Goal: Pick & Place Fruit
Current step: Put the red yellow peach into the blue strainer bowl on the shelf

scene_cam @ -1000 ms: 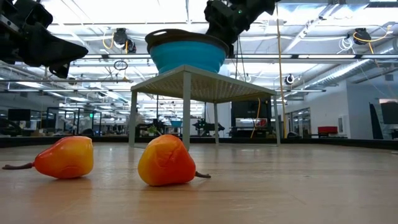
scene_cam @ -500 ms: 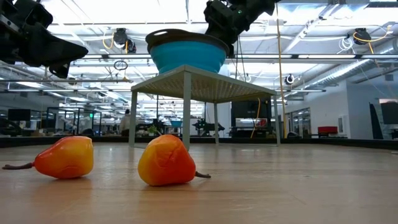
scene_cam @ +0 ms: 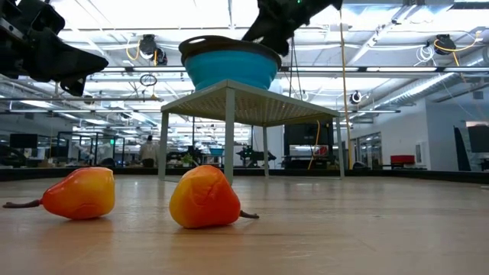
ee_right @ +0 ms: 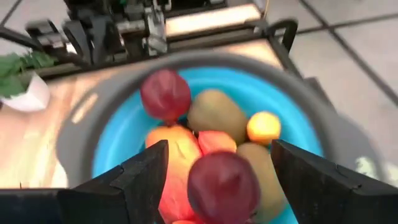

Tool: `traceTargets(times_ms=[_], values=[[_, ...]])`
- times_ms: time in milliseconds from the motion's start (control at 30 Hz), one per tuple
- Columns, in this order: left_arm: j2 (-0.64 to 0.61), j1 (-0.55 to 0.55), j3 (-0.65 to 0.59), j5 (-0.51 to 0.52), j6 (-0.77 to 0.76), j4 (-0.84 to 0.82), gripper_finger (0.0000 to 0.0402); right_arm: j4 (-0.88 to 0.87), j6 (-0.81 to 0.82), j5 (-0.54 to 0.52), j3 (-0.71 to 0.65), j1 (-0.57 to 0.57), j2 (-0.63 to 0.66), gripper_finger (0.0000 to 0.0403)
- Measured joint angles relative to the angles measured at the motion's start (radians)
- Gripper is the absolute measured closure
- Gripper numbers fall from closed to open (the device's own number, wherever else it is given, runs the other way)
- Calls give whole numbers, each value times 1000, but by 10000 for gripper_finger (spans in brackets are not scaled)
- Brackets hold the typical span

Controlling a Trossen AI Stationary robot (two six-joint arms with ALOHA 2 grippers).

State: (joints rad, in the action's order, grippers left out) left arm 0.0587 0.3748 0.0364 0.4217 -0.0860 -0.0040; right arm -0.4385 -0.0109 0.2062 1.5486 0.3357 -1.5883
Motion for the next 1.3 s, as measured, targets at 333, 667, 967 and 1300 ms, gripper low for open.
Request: traceTargets(times_ms=[333, 667, 967, 1300], values=[[0, 0, 0, 0, 4, 0, 378, -10, 7, -82, 0, -42, 128, 148], [0, 0, 0, 0, 4, 0, 378, -86, 37, -184, 0, -104, 217, 207], [0, 0, 0, 0, 4, 0, 378, -89, 37, -183, 0, -139, 256, 275], [0, 0, 0, 0, 2, 1, 378, -92, 48, -179, 0, -141, 265, 340]])
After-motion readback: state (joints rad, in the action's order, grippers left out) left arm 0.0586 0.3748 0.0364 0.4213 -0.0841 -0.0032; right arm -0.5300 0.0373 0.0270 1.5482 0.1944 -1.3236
